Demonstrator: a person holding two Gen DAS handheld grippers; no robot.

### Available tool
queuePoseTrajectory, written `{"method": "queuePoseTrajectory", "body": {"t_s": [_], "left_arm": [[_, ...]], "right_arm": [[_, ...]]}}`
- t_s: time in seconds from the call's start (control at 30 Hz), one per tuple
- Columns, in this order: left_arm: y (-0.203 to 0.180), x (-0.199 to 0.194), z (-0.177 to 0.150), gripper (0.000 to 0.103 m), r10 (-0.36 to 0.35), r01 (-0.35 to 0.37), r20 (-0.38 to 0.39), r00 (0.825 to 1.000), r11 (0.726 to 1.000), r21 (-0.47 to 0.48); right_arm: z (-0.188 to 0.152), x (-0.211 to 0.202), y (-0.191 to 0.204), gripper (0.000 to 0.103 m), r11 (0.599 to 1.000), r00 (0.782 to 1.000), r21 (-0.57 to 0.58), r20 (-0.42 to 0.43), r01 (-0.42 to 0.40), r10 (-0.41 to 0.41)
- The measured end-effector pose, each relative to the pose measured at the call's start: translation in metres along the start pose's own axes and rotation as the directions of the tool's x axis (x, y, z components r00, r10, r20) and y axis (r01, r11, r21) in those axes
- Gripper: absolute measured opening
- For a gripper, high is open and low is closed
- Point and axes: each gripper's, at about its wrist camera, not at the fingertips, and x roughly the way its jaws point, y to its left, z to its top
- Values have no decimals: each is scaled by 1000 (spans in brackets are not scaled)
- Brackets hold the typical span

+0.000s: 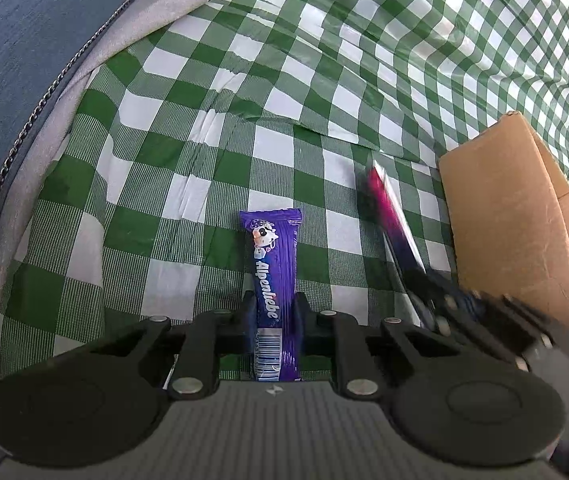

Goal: Organize snacks
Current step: 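Close the left tool on the purple candy while the right tool grasps the silver stick pack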

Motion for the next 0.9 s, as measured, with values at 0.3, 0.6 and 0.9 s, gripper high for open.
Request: {"method": "queuePoseTrajectory", "body": {"t_s": [0.3,0.6,0.9], "left_arm": [[-4,-10,-11,18,-9,9,-14,1000,999,36],[-19,-21,-33,18,-84,86,-48,995,995,45],[-36,-18,-63,19,-59,63,-89,994,997,53]], "right_arm": [[-39,-65,8,5,998,999,-53,-38,-29,27],[-93,-104,18,5,986,998,-162,-37,38,-45],[-127,-113,27,15,981,996,-192,-91,-11,-6]]}}
